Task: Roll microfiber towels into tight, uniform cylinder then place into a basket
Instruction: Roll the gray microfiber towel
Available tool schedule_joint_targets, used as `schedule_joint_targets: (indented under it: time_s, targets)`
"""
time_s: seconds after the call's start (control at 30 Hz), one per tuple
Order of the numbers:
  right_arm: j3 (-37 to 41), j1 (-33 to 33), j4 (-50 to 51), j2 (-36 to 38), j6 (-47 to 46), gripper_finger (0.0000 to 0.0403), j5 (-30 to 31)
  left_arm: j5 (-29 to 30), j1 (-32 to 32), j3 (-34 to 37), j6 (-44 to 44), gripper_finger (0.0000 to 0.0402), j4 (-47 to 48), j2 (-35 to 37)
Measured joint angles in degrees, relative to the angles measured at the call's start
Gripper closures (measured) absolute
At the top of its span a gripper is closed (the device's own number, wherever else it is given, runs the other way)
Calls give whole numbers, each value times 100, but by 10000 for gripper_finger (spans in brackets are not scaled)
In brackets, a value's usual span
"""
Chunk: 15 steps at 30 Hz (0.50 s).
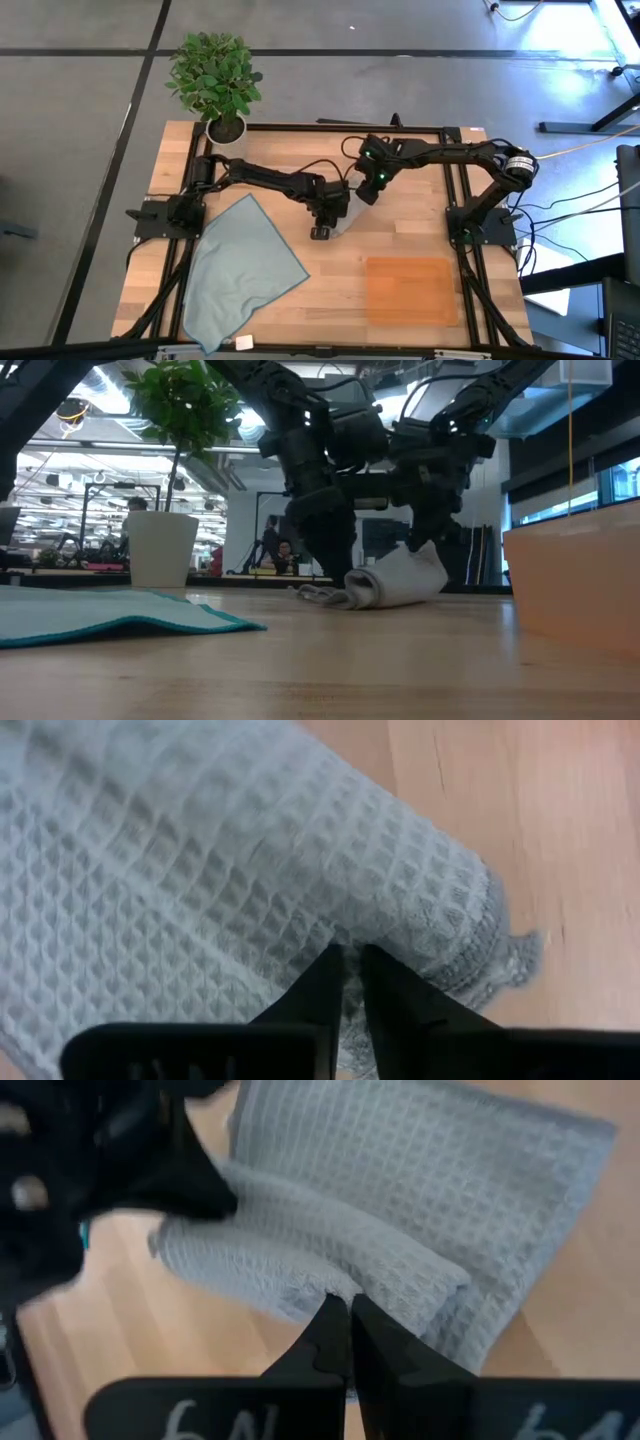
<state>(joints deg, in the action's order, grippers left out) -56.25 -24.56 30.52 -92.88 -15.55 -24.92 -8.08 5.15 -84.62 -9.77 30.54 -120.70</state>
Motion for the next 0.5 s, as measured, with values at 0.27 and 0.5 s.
schedule_joint_targets:
  time_s: [0.27, 0.5]
  targets:
    - [-4, 0, -530, -134, -80, 398, 341, 2, -2, 4, 2, 400, -108, 0]
    - [-4, -2, -1094, -518, -49, 398, 430, 2, -9, 4, 4, 401, -146, -4]
